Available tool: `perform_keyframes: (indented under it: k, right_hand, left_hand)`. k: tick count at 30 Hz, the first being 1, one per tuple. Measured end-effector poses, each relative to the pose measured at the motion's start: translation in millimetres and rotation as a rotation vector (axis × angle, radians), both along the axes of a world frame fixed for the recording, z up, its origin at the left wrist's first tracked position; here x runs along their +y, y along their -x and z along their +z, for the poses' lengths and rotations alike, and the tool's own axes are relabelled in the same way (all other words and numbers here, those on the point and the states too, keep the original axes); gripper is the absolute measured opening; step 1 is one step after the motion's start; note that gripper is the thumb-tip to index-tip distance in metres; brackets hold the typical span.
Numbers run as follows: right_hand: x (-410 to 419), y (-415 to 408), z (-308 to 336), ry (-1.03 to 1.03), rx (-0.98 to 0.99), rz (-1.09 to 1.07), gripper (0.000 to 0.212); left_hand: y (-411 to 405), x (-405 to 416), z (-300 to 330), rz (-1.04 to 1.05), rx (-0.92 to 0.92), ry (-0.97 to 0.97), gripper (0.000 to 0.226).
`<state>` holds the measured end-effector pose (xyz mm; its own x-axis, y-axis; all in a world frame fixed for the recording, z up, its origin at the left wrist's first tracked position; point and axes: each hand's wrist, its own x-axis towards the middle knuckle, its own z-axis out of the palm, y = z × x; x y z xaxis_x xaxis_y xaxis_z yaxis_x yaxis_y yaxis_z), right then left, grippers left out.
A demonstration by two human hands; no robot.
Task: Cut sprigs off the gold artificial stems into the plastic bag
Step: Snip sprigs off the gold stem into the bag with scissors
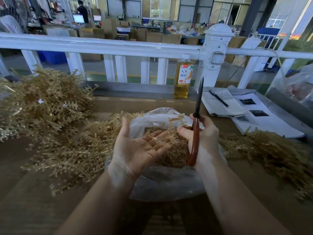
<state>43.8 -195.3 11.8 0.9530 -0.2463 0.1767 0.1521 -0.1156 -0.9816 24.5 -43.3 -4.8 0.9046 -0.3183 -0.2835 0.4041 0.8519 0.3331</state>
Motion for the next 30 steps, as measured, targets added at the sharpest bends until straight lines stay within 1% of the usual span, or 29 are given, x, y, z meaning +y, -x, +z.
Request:
perform_keyframes:
  k: [2,3,4,6,7,10,14,17,21,23,25,26,28,30]
  right_hand:
    - [1.7,2.0,-1.3,0.009,-0.02,0.024,0.045]
    - [2.1,3.7,-2.0,0.018,-0.041,0.045,0.045]
    - [3.0,5.9,-1.9,0.046,-0.061,0.069,0.043]
    - [5.7,10.0,-0.5,0.114,-0.097,0.114,0.041]
    - [6.2,11.0,0.1,0.131,-0.114,0.14,0.041]
    - [7.0,11.4,0.4,0.12,-0.125,0.2,0.042]
    - [6.6,12.6,-3.3,0.079,-0.061,0.231,0.043]
    - [6.5,12.0,-4.9,0.077,-0.052,0.194,0.044]
    - [5.7,12.5,-5.6,0.069,-0.112,0.174,0.046]
    - [6.6,13.2,-5.9,0.072,-0.153,0.172,0.048]
    - [7.2,12.9,-6.6,0.054,-0.17,0.168,0.048]
    - [6.9,12.3,-7.0,0.054,-0.172,0.171,0.048]
    - [6.3,12.1,-7.6,0.081,-0.173,0.191,0.049]
    - [5.5,11.5,-8.0,0.11,-0.163,0.211,0.048]
  left_hand:
    - [-0.7,-4.4,2.4,0.026,0.017,-0.201,0.057]
    - [-1.8,-7.6,4.1,0.032,0.027,-0.313,0.043]
    - [-2.5,-11.3,6.4,0.028,0.02,-0.385,0.04]
    - [-5.6,-15.7,6.3,0.015,-0.001,-0.466,0.048]
    - [-7.0,-16.2,6.0,0.004,-0.018,-0.5,0.046]
    - [-8.0,-15.7,6.4,-0.022,-0.076,-0.566,0.025]
    - [-9.2,-14.5,3.9,0.039,-0.157,-0.547,0.015]
    - [-9.1,-10.5,1.7,0.086,-0.168,-0.534,0.018]
    - [-6.2,-12.1,-0.7,0.047,-0.237,-0.62,0.016]
    - [-5.1,-15.3,-1.8,0.036,-0.244,-0.625,0.015]
    - [-4.3,-16.5,-0.5,0.017,-0.231,-0.634,0.03]
    - [-3.9,-16.8,0.7,0.007,-0.222,-0.632,0.031]
    - [-4.1,-17.1,1.1,0.009,-0.204,-0.601,0.015]
    - [-6.0,-17.0,0.8,0.038,-0.182,-0.595,0.03]
